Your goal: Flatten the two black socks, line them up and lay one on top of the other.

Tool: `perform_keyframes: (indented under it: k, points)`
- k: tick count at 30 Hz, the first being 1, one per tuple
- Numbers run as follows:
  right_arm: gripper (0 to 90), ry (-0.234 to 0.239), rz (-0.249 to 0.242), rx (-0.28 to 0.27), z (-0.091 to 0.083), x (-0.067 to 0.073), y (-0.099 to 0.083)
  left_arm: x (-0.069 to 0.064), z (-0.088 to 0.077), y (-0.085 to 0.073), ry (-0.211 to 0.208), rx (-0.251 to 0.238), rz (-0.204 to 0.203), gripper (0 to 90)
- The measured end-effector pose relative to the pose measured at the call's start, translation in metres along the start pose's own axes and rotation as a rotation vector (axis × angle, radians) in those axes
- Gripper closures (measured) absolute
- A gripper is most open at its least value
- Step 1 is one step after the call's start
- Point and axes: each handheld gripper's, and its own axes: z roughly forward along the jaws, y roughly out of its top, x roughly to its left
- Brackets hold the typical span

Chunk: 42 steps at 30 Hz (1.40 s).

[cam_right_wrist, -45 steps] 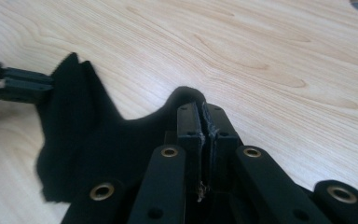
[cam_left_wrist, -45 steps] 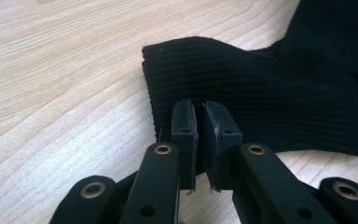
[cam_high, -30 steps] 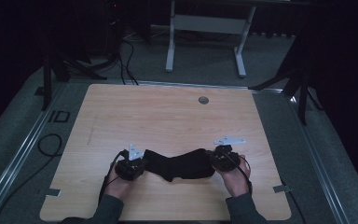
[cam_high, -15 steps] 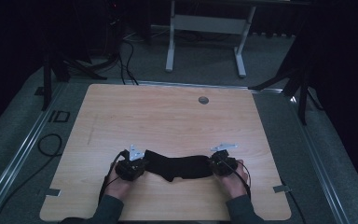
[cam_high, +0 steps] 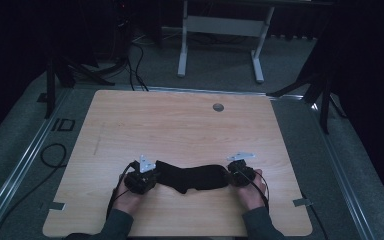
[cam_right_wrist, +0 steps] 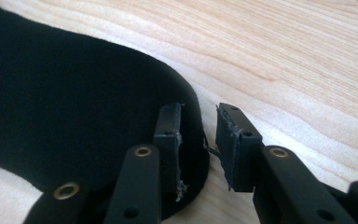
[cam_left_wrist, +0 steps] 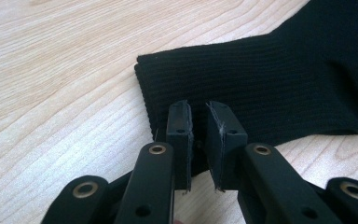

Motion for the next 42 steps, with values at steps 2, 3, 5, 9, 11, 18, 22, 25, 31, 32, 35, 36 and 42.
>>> perform_keyframes:
  k: [2, 3, 5, 9, 11, 18, 22, 25, 31, 32, 35, 36, 42]
  points:
    - [67.2, 0.021, 0.027, -0.016, 0.002, -0.007, 0.0, -0.001, 0.001, 0.0, 0.002, -0.003, -0.001, 79.4]
    - [67.2, 0.021, 0.027, -0.016, 0.002, -0.007, 0.0, -0.002, 0.001, 0.0, 0.005, -0.005, 0.0, 79.4]
    - [65.2, 0.04, 0.048, -0.029, 0.005, -0.012, 0.0, -0.002, 0.001, 0.001, 0.006, -0.005, 0.005, 78.8]
    - [55.3, 0.06, 0.087, -0.039, 0.007, -0.021, 0.0, -0.004, 0.001, 0.001, 0.007, -0.013, 0.004, 75.2]
    - [50.3, 0.069, 0.107, -0.038, 0.007, -0.024, 0.0, -0.005, 0.001, 0.001, 0.004, -0.018, -0.002, 73.0]
    - [44.4, 0.138, 0.155, -0.103, -0.008, -0.031, 0.002, -0.002, -0.003, 0.003, -0.021, -0.062, -0.032, 61.7]
    - [41.6, 0.151, 0.151, -0.149, -0.019, -0.032, 0.005, 0.003, -0.009, 0.003, -0.038, -0.104, -0.059, 57.3]
    - [40.5, 0.15, 0.151, -0.167, -0.023, -0.034, 0.006, 0.006, -0.013, 0.003, -0.035, -0.129, -0.072, 55.5]
    - [39.1, 0.198, 0.178, -0.197, -0.031, -0.043, 0.005, 0.013, -0.017, 0.003, -0.022, -0.143, -0.096, 53.8]
    - [38.5, 0.216, 0.186, -0.2, -0.032, -0.044, 0.005, 0.014, -0.017, 0.003, -0.02, -0.144, -0.098, 53.7]
    - [37.7, 0.226, 0.179, -0.199, -0.033, -0.045, 0.005, 0.015, -0.018, 0.003, -0.009, -0.148, -0.103, 53.7]
    - [37.6, 0.222, 0.177, -0.201, -0.033, -0.046, 0.005, 0.015, -0.018, 0.003, -0.008, -0.149, -0.105, 53.7]
    - [37.7, 0.181, 0.197, -0.203, -0.035, -0.054, 0.002, 0.021, -0.019, 0.002, 0.016, -0.139, -0.121, 53.5]
